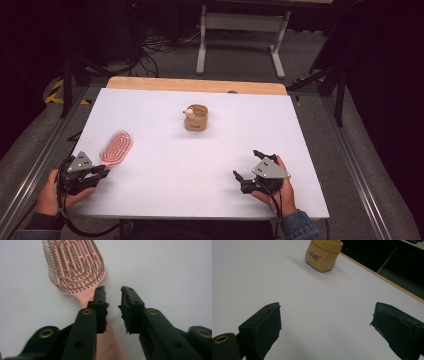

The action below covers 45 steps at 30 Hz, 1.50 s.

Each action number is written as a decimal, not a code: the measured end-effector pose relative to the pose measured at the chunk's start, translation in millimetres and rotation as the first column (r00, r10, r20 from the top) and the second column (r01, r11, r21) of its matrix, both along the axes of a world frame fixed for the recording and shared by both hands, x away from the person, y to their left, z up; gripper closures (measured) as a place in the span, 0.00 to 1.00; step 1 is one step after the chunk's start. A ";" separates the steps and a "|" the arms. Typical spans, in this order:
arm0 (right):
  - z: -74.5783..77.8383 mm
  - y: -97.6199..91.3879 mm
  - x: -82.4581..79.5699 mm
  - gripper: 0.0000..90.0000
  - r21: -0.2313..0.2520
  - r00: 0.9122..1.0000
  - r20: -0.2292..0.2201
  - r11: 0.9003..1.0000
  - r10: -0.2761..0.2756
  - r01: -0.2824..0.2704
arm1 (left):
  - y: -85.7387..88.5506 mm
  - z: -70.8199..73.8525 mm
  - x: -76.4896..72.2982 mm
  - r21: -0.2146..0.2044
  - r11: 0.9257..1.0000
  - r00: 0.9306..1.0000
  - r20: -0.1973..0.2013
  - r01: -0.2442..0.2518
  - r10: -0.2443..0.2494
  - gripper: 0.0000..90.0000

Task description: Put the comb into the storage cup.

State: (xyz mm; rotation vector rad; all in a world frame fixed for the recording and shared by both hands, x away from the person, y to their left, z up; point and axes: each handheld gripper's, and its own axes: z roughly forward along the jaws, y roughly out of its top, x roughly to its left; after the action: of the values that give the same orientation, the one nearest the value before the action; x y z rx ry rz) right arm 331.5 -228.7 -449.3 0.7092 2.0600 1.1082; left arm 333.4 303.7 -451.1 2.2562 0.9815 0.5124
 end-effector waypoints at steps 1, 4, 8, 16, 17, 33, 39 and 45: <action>0.1 0.0 0.0 0.10 0.000 1.000 0.000 1.000 0.001 -0.001 | 1.4 -0.4 -0.7 -0.006 1.000 1.000 0.002 -0.005 0.005 0.77; -0.3 -0.6 0.6 0.10 0.002 1.000 -0.007 1.000 0.001 -0.001 | 4.8 -0.7 -1.3 -0.013 0.999 0.999 0.001 -0.035 0.035 0.65; -0.2 -0.2 0.4 0.10 0.000 1.000 -0.006 1.000 0.003 -0.003 | 9.7 -1.0 -1.1 -0.028 0.997 0.997 0.007 -0.073 0.074 0.54; -1.2 1.0 1.3 0.10 -0.002 1.000 -0.020 1.000 0.012 -0.012 | 13.5 -4.0 4.6 -0.059 0.982 0.984 -0.016 -0.180 0.179 0.17; -1.9 2.0 1.2 0.10 -0.008 0.999 -0.032 1.000 0.023 -0.023 | 14.6 -6.2 7.1 -0.063 0.980 0.981 -0.042 -0.191 0.188 0.15; -7.3 5.7 3.1 0.10 -0.043 0.997 -0.067 0.998 0.040 -0.043 | 9.9 -15.0 27.4 -0.068 0.965 0.960 -0.139 -0.254 0.243 0.06; -8.0 5.9 3.2 0.10 -0.046 0.997 -0.072 0.998 0.041 -0.044 | 5.9 -20.5 34.7 -0.039 0.965 0.950 -0.186 -0.261 0.249 0.06; -8.0 6.5 3.2 0.10 -0.048 0.996 -0.072 0.998 0.045 -0.049 | 4.5 -17.3 41.7 -0.012 0.957 0.939 -0.199 -0.289 0.281 0.21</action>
State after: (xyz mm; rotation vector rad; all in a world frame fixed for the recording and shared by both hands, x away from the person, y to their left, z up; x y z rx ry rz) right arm 334.7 -222.2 -457.3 0.6877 2.1668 1.0675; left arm 375.1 308.2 -468.4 2.1685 1.4194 0.3917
